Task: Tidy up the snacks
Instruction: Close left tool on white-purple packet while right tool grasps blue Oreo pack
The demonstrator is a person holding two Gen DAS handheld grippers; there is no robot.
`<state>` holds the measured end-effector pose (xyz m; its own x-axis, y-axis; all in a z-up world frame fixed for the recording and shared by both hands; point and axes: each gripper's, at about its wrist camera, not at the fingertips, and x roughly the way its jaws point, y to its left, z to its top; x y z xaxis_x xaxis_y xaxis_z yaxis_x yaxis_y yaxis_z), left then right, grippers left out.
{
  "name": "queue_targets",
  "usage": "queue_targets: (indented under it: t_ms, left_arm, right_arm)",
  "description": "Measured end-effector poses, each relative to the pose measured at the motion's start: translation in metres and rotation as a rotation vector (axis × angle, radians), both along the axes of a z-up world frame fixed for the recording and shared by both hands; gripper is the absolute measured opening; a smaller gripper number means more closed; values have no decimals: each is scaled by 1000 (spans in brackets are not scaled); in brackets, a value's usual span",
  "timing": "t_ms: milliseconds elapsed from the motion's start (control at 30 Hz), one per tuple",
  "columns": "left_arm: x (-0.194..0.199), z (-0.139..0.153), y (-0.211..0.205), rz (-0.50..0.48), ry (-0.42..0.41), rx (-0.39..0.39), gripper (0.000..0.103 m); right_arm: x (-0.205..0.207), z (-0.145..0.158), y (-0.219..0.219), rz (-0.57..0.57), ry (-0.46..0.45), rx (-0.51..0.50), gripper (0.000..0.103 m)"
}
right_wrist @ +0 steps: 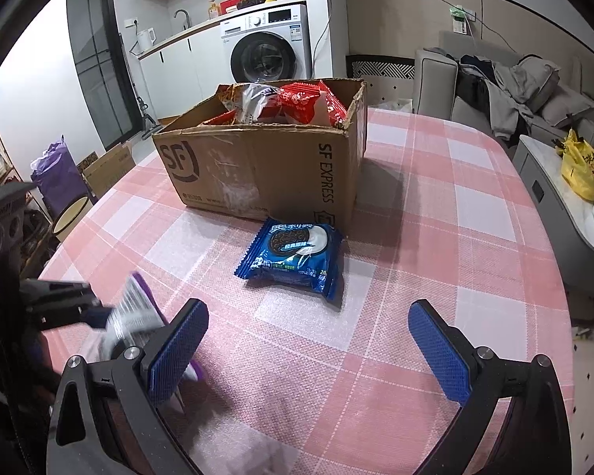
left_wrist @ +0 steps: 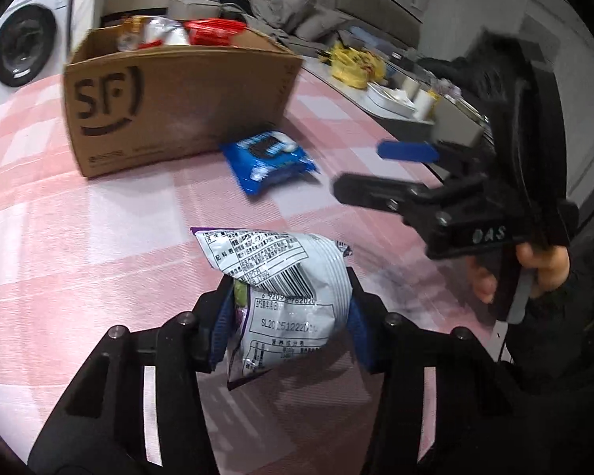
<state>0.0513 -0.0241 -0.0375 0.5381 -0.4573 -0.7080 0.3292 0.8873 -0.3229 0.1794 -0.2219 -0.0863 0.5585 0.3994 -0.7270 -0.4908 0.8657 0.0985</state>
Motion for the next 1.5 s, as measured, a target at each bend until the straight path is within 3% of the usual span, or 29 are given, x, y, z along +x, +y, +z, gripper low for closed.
queue_targets:
  t_ms: [600, 1100, 1167, 1233, 1367, 1500]
  left_arm:
    - [18, 12, 68, 203, -19, -14, 46]
    - [47, 33, 87, 250, -55, -15, 46]
    - [48, 29, 87, 257, -50, -7, 46]
    - [48, 26, 86, 265, -43, -1, 46]
    - [50, 20, 84, 263, -28, -3, 46]
    - [51, 18, 79, 256, -32, 1, 46]
  right_arm:
    - [41, -25, 41, -26, 74, -52, 103]
    - [57, -40, 73, -8, 55, -119, 101]
    - [58, -42, 77, -7, 36, -136, 98]
    - [60, -45, 79, -1, 42, -142, 79]
    - [60, -42, 75, 10, 32, -113, 70]
    - [55, -33, 62, 26, 9, -80, 49]
